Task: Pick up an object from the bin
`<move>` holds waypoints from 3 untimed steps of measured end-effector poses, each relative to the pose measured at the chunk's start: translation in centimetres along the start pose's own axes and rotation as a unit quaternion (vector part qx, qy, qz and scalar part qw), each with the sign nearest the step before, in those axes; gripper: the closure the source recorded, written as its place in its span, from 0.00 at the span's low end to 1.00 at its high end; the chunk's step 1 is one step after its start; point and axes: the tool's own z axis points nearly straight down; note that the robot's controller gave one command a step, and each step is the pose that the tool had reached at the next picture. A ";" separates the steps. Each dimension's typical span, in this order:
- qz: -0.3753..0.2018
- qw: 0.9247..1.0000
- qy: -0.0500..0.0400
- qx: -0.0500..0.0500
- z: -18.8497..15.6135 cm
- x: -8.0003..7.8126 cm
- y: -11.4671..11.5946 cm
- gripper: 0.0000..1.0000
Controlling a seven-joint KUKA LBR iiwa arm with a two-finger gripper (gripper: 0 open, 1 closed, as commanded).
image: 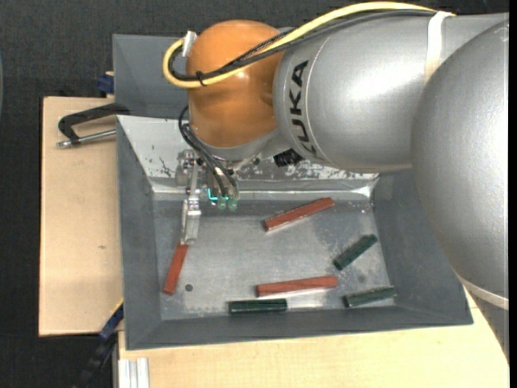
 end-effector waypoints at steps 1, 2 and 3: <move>0.002 1.000 -0.004 -0.001 -0.5 -0.2 -0.1 0.00; -0.150 0.989 -0.007 -0.001 6.2 0.0 -0.4 0.00; -0.207 0.978 -0.002 0.000 11.8 0.0 -0.5 0.00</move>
Offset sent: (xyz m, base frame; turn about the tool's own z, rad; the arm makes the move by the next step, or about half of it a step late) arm -0.0050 -0.0104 -0.1346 -0.5970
